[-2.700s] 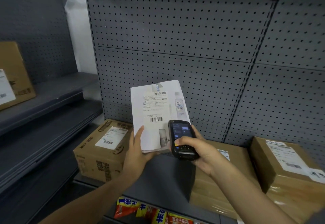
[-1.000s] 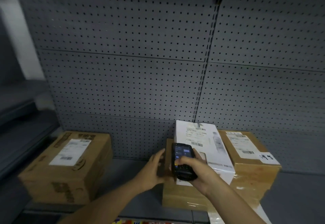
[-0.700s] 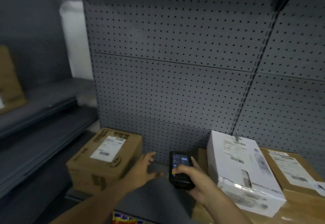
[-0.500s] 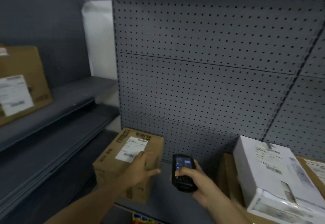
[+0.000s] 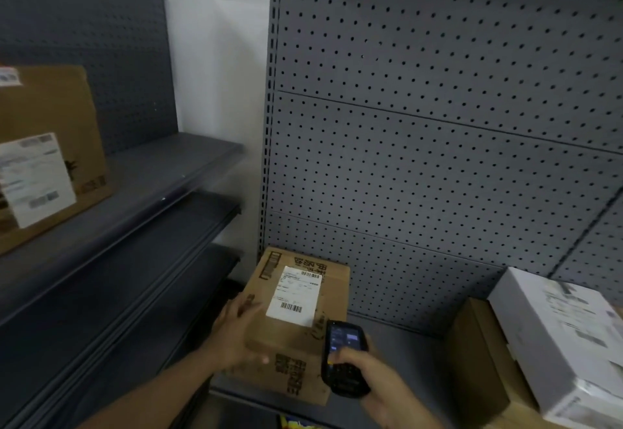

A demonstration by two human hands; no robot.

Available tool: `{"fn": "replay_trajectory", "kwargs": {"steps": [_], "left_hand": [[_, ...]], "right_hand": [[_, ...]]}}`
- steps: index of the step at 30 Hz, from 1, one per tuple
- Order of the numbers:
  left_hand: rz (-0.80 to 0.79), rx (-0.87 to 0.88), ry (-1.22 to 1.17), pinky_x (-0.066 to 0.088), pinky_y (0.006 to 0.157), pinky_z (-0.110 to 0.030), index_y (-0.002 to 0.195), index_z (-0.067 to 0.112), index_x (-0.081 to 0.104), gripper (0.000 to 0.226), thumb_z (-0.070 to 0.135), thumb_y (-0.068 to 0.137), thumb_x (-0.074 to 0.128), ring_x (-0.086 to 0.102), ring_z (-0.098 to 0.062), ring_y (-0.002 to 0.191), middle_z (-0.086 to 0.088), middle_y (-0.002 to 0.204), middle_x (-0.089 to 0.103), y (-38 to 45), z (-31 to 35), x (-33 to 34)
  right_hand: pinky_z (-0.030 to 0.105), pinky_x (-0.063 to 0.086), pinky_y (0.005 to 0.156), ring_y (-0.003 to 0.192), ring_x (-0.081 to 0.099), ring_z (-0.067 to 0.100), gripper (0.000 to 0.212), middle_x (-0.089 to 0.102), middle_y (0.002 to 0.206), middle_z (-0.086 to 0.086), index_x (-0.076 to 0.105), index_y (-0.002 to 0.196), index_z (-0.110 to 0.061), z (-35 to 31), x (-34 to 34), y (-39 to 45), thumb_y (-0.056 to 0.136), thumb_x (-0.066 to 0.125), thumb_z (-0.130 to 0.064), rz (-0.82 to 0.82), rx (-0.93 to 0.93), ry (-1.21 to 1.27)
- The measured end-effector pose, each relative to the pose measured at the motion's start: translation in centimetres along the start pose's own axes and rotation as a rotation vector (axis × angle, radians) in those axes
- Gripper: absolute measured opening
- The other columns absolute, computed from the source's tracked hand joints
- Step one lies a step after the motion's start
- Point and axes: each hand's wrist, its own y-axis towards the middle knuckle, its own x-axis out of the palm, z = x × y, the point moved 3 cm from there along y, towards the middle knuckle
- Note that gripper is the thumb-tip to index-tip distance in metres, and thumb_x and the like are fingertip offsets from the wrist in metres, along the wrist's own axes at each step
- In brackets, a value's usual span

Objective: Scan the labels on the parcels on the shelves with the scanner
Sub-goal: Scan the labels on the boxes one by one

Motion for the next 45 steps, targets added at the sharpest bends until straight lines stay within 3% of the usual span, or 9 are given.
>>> {"fn": "replay_trajectory", "kwargs": {"steps": [3, 12, 17, 22, 27, 31, 34, 40, 45], "left_hand": [[-0.017, -0.033, -0.041, 0.015, 0.118, -0.05, 0.149, 0.04, 0.004, 0.127, 0.052, 0.052, 0.086, -0.009, -0.033, 0.145, -0.005, 0.155, -0.029, 0.4, -0.2, 0.1], [-0.036, -0.166, -0.109, 0.018, 0.117, -0.051, 0.147, 0.044, -0.006, 0.136, 0.054, 0.049, 0.087, -0.002, -0.037, 0.145, -0.01, 0.157, -0.018, 1.7, -1.0, 0.6], [-0.06, -0.179, -0.071, 0.026, 0.114, -0.046, 0.147, 0.042, -0.008, 0.132, 0.053, 0.054, 0.085, 0.021, -0.032, 0.135, -0.009, 0.147, 0.013, 1.9, -1.3, 1.0], [0.026, -0.143, -0.01, 0.029, 0.111, -0.046, 0.148, 0.034, -0.015, 0.127, 0.054, 0.065, 0.079, 0.023, -0.032, 0.129, -0.012, 0.143, 0.015, 1.0, -0.8, 2.3], [0.114, -0.122, -0.016, 0.029, 0.111, -0.042, 0.147, 0.033, -0.017, 0.126, 0.052, 0.067, 0.078, 0.023, -0.028, 0.128, -0.011, 0.142, 0.014, -1.1, 0.2, 3.2], [0.189, -0.037, 0.004, 0.028, 0.111, -0.038, 0.145, 0.033, -0.021, 0.126, 0.05, 0.068, 0.078, 0.022, -0.025, 0.128, -0.008, 0.144, 0.011, -3.1, 1.7, 3.6], [0.249, 0.01, 0.029, 0.028, 0.111, -0.039, 0.146, 0.032, -0.019, 0.125, 0.049, 0.068, 0.078, 0.021, -0.026, 0.131, -0.01, 0.148, 0.009, -4.2, 3.4, 3.4], [0.437, 0.073, 0.164, 0.034, 0.104, -0.041, 0.146, 0.032, -0.021, 0.127, 0.05, 0.068, 0.078, 0.03, -0.033, 0.125, -0.02, 0.146, 0.017, -5.4, 6.7, 3.0], [0.519, 0.148, 0.2, 0.041, 0.099, -0.049, 0.147, 0.034, -0.003, 0.124, 0.042, 0.06, 0.085, 0.039, -0.039, 0.123, -0.024, 0.144, 0.027, -6.8, 7.8, 3.9]], "right_hand": [[0.038, 0.056, 0.062, 0.095, 0.065, 0.039, 0.059, 0.066, 0.119, 0.027, 0.057, 0.122, -0.014, 0.5, 0.2, 0.0, 0.071, 0.073, 0.01, 0.009, -0.008, 0.008], [0.034, 0.055, 0.057, 0.103, 0.064, 0.04, 0.056, 0.065, 0.121, 0.027, 0.055, 0.123, -0.012, 0.3, -1.3, -0.1, 0.073, 0.071, 0.008, 0.041, -0.063, 0.013], [0.032, 0.055, 0.055, 0.096, 0.065, 0.036, 0.055, 0.065, 0.121, 0.027, 0.055, 0.124, -0.01, 0.3, -1.5, -0.6, 0.074, 0.07, 0.008, 0.032, -0.067, 0.018], [0.034, 0.057, 0.06, 0.111, 0.063, 0.042, 0.059, 0.066, 0.122, 0.025, 0.055, 0.126, -0.011, 0.3, -1.5, -0.8, 0.073, 0.071, 0.009, 0.011, -0.077, 0.034], [0.037, 0.058, 0.065, 0.113, 0.062, 0.04, 0.06, 0.063, 0.127, 0.025, 0.051, 0.129, -0.011, -0.3, -1.4, -2.1, 0.075, 0.069, 0.01, -0.032, -0.098, 0.049], [0.034, 0.056, 0.062, 0.102, 0.065, 0.034, 0.062, 0.065, 0.124, 0.023, 0.051, 0.13, -0.013, -1.0, -1.3, -3.5, 0.076, 0.068, 0.011, -0.047, -0.123, 0.042], [0.037, 0.056, 0.069, 0.109, 0.064, 0.036, 0.062, 0.066, 0.123, 0.02, 0.053, 0.13, -0.014, -1.5, -1.2, -4.5, 0.076, 0.068, 0.011, -0.058, -0.138, 0.049], [0.031, 0.055, 0.056, 0.097, 0.065, 0.03, 0.06, 0.065, 0.125, 0.02, 0.053, 0.132, -0.015, -1.8, -0.8, -7.6, 0.079, 0.065, 0.01, -0.121, -0.149, 0.056], [0.026, 0.055, 0.051, 0.086, 0.065, 0.025, 0.053, 0.067, 0.101, 0.012, 0.054, 0.131, -0.012, -1.6, -1.1, -10.4, 0.083, 0.06, 0.008, -0.2, -0.151, 0.057]]}}
